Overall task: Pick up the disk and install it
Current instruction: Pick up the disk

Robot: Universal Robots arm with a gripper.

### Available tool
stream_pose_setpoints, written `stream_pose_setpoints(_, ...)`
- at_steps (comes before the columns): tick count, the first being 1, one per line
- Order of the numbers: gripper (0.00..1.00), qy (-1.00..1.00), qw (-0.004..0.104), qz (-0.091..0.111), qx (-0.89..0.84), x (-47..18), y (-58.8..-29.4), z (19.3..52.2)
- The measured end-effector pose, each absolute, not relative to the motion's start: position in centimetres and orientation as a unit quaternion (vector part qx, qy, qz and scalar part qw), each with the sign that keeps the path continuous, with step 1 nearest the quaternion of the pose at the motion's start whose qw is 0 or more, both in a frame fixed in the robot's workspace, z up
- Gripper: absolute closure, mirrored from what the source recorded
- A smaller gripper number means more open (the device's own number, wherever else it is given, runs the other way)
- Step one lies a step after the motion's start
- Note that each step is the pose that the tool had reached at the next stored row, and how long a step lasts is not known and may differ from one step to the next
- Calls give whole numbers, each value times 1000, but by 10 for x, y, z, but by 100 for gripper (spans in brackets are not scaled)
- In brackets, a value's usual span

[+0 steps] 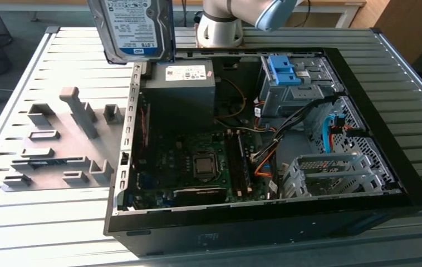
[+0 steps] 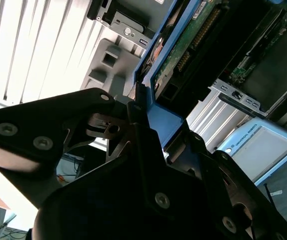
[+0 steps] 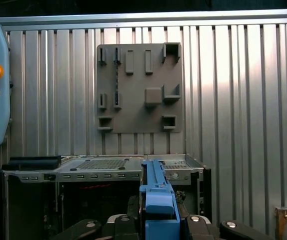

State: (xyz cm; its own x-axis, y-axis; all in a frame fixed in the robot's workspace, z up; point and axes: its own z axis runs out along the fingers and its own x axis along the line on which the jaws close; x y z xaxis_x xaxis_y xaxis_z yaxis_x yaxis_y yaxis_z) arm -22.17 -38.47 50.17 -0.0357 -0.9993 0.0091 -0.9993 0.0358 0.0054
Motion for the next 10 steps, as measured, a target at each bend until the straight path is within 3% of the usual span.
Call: stream_pose_setpoints(10,64,-720,5,1,694,-212,-385,502)
